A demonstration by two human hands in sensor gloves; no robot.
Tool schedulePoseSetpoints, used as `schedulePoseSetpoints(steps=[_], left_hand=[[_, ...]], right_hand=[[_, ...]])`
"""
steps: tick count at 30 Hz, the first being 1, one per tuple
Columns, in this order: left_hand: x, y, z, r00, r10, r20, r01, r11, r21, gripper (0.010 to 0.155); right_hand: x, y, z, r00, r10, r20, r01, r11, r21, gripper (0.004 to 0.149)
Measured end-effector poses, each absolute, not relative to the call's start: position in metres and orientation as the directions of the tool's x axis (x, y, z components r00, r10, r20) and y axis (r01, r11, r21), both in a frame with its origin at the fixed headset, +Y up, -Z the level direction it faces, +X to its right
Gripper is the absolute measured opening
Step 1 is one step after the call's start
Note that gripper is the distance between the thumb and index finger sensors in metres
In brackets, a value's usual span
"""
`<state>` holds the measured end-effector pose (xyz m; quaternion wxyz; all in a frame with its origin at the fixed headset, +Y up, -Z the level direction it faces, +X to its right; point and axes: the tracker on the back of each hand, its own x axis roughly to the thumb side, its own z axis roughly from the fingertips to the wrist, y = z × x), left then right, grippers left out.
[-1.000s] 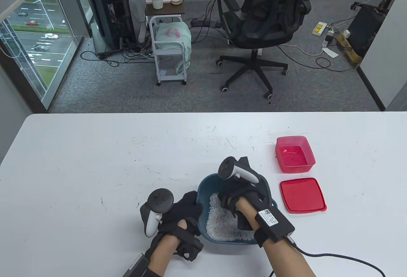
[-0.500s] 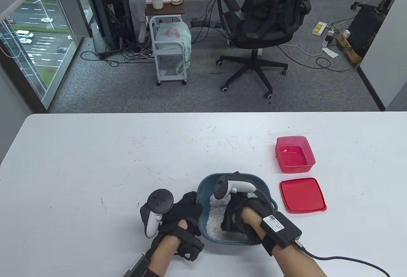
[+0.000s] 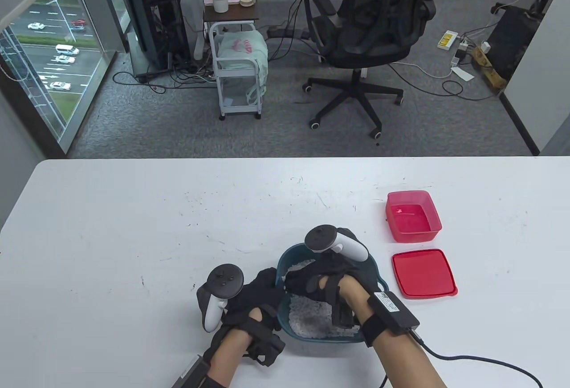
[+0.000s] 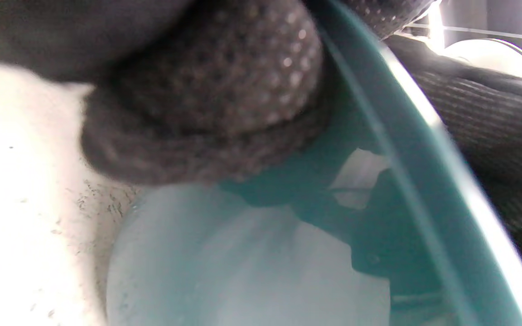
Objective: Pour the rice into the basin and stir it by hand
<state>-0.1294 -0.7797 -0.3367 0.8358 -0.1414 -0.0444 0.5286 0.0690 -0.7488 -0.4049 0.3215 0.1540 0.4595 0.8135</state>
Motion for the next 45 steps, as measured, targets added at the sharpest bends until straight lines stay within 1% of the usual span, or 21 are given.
schedulePoseSetpoints(steps=[1, 2, 3, 4, 6, 9, 12, 15, 18, 20, 23, 25, 27, 29, 30, 33, 36, 38, 39, 41, 45], left_hand=[[-0.129, -0.78, -0.337, 0.439, 0.896, -0.073, -0.87, 0.403, -0.284, 0.063], [-0.129, -0.78, -0.337, 0.441, 0.895, -0.072, -0.869, 0.405, -0.284, 0.063], [-0.13, -0.78, -0.337, 0.442, 0.894, -0.07, -0.868, 0.407, -0.283, 0.063], [-0.13, -0.78, -0.337, 0.441, 0.895, -0.071, -0.869, 0.406, -0.284, 0.063], [-0.129, -0.78, -0.337, 0.441, 0.895, -0.072, -0.869, 0.405, -0.284, 0.063], [-0.129, -0.78, -0.337, 0.442, 0.893, -0.082, -0.872, 0.406, -0.275, 0.063], [-0.13, -0.78, -0.336, 0.444, 0.892, -0.088, -0.873, 0.408, -0.266, 0.062], [-0.129, -0.78, -0.336, 0.444, 0.891, -0.093, -0.875, 0.409, -0.258, 0.062], [-0.129, -0.78, -0.336, 0.441, 0.892, -0.098, -0.878, 0.407, -0.254, 0.062], [-0.129, -0.78, -0.336, 0.442, 0.891, -0.1, -0.878, 0.407, -0.252, 0.062], [-0.129, -0.78, -0.336, 0.441, 0.892, -0.102, -0.879, 0.406, -0.25, 0.062], [-0.129, -0.78, -0.336, 0.443, 0.891, -0.101, -0.878, 0.408, -0.25, 0.062], [-0.129, -0.78, -0.336, 0.44, 0.892, -0.1, -0.878, 0.405, -0.254, 0.062], [-0.129, -0.78, -0.336, 0.442, 0.893, -0.086, -0.873, 0.407, -0.268, 0.063], [-0.129, -0.78, -0.337, 0.446, 0.892, -0.076, -0.868, 0.411, -0.277, 0.063], [-0.129, -0.779, -0.337, 0.448, 0.891, -0.071, -0.866, 0.413, -0.281, 0.063], [-0.129, -0.779, -0.337, 0.451, 0.89, -0.064, -0.864, 0.417, -0.282, 0.063], [-0.129, -0.779, -0.337, 0.453, 0.889, -0.062, -0.862, 0.42, -0.283, 0.063], [-0.129, -0.78, -0.337, 0.451, 0.89, -0.065, -0.864, 0.417, -0.282, 0.063], [-0.129, -0.78, -0.337, 0.449, 0.891, -0.068, -0.865, 0.415, -0.281, 0.063], [-0.129, -0.78, -0.337, 0.445, 0.892, -0.079, -0.87, 0.411, -0.272, 0.063]], right_hand=[[0.07, -0.747, -0.408, -0.766, 0.641, -0.037, -0.395, -0.424, 0.815, 0.07], [0.072, -0.743, -0.41, -0.815, 0.579, -0.017, -0.381, -0.515, 0.768, 0.069], [0.074, -0.741, -0.411, -0.845, 0.535, -0.003, -0.363, -0.568, 0.738, 0.066], [0.076, -0.739, -0.412, -0.894, 0.447, 0.016, -0.308, -0.642, 0.702, 0.066], [0.08, -0.738, -0.411, -0.961, 0.275, 0.035, -0.18, -0.712, 0.678, 0.065], [0.087, -0.74, -0.407, -0.999, 0.041, 0.029, -0.011, -0.737, 0.676, 0.066], [0.089, -0.742, -0.399, -0.998, -0.043, 0.053, 0.068, -0.718, 0.692, 0.065], [0.086, -0.747, -0.387, -0.991, -0.081, 0.105, 0.132, -0.695, 0.707, 0.065], [0.083, -0.752, -0.379, -0.991, -0.057, 0.121, 0.13, -0.61, 0.782, 0.066], [0.081, -0.754, -0.373, -0.989, 0.003, 0.148, 0.121, -0.561, 0.819, 0.066], [0.075, -0.756, -0.367, -0.947, 0.275, 0.165, 0.022, -0.457, 0.889, 0.066], [0.073, -0.753, -0.367, -0.882, 0.448, 0.149, -0.052, -0.408, 0.912, 0.065], [0.07, -0.754, -0.367, -0.81, 0.58, 0.088, -0.126, -0.319, 0.939, 0.065], [0.066, -0.757, -0.369, -0.762, 0.647, 0.031, -0.178, -0.254, 0.951, 0.067], [0.065, -0.757, -0.373, -0.763, 0.647, 0.018, -0.197, -0.26, 0.945, 0.067], [0.062, -0.753, -0.388, -0.766, 0.642, 0.021, -0.26, -0.34, 0.904, 0.067], [0.065, -0.75, -0.402, -0.78, 0.625, -0.032, -0.353, -0.396, 0.848, 0.068], [0.069, -0.748, -0.408, -0.801, 0.597, -0.051, -0.38, -0.441, 0.813, 0.068], [0.073, -0.745, -0.41, -0.831, 0.553, -0.061, -0.388, -0.499, 0.775, 0.068], [0.08, -0.741, -0.412, -0.89, 0.453, -0.059, -0.349, -0.591, 0.727, 0.067], [0.092, -0.739, -0.408, -0.978, 0.203, -0.038, -0.171, -0.693, 0.7, 0.067]])
